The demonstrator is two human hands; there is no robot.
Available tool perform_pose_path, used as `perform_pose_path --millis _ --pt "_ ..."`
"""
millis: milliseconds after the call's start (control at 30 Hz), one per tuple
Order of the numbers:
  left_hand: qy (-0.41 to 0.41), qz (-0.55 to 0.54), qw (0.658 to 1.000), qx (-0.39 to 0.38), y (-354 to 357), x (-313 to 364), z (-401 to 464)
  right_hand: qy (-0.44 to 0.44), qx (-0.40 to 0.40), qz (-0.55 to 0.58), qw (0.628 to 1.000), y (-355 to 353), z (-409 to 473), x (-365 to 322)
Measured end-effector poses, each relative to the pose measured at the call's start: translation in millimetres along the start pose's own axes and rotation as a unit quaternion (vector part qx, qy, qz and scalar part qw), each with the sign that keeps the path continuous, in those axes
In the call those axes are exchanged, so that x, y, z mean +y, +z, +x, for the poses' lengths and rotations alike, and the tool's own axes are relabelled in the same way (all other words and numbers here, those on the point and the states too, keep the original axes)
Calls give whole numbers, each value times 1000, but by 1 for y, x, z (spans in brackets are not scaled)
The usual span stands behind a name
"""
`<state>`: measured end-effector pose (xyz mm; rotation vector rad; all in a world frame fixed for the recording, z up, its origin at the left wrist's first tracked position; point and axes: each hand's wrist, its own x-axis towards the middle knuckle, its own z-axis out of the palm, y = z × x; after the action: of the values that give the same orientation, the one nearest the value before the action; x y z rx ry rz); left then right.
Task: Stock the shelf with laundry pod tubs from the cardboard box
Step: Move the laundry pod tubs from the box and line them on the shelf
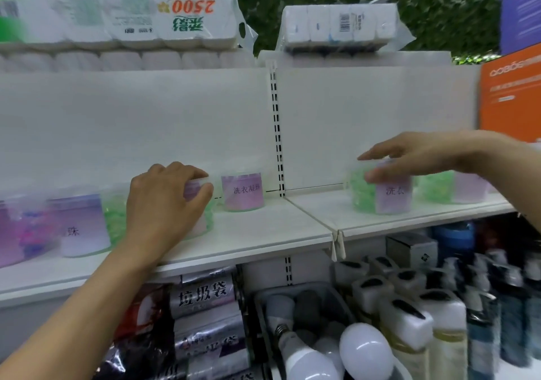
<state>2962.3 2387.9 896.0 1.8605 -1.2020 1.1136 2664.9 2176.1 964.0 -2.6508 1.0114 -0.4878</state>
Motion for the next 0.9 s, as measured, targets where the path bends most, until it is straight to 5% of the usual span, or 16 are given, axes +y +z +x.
perform_pose_path --millis 100,367,600,900 --pt "4 -5 1000 0 -1 -1 0 -28 21 -85 996 7 -1 4" --pt "-4 -34 999 8 0 -4 1 -196 206 -2 959 64 19 -63" --pt "4 -32 999 10 2 -6 1 -279 244 38 928 100 28 -112" --pt "-8 5 1000 -16 -6 1 2 -287 217 51 932 103 28 -117"
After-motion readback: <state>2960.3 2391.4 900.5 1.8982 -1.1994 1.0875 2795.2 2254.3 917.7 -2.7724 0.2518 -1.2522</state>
